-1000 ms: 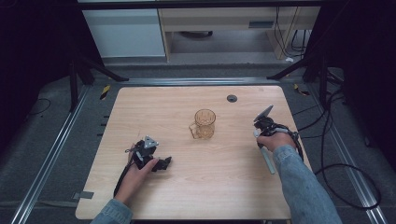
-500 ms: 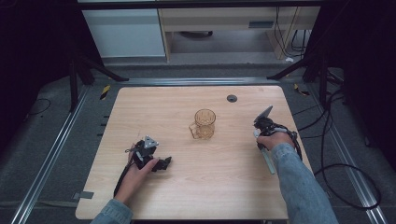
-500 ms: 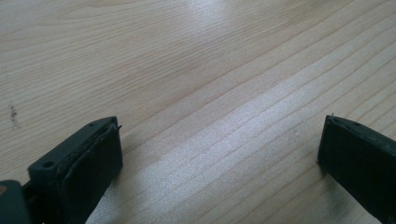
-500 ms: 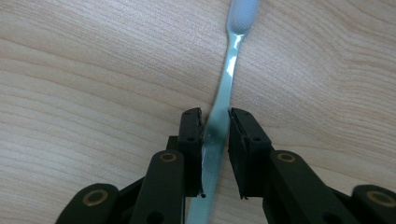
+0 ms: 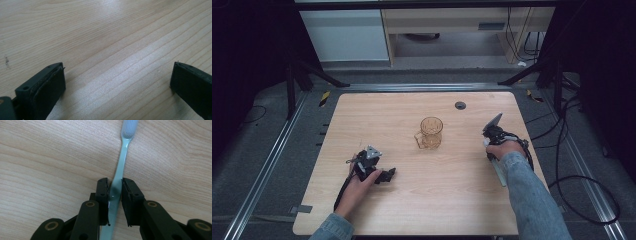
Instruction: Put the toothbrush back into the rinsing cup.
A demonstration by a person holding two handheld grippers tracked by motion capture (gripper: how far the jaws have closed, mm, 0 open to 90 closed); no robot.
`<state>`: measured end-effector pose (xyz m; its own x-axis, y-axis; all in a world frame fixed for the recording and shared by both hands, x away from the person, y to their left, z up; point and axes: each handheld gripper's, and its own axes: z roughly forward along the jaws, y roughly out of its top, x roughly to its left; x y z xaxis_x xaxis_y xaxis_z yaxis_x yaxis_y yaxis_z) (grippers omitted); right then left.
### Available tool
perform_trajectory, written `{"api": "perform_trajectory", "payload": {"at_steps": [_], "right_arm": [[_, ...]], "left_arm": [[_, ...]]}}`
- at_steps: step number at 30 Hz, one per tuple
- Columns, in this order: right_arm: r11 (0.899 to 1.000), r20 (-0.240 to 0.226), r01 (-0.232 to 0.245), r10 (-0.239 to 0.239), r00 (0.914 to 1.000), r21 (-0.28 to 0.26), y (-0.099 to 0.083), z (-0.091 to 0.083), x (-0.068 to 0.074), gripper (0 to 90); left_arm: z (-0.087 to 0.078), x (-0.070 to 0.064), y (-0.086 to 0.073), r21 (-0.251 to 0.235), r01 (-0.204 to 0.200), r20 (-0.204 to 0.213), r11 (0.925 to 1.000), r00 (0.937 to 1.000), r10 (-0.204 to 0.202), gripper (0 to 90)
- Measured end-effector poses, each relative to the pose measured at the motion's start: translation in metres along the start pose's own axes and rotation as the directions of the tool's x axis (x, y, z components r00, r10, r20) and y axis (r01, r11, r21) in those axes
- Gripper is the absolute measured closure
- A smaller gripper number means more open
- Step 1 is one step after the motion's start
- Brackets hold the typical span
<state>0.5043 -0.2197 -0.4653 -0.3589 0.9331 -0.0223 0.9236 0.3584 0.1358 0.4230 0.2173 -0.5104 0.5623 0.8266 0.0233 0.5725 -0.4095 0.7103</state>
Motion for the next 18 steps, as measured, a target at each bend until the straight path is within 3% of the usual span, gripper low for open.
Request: {"api": "perform_trajectory", "payload": {"at_steps": [18], "right_arm": [[1.0, -0.005, 0.002, -0.002, 1.0, 0.018, 0.0025, 0.0016, -0.0011, 79.1]], "left_arm": [[0.0001, -0.0001, 0.0002, 0.0, -0.001, 0.001, 1.0, 1.0, 0.001, 0.0]]}}
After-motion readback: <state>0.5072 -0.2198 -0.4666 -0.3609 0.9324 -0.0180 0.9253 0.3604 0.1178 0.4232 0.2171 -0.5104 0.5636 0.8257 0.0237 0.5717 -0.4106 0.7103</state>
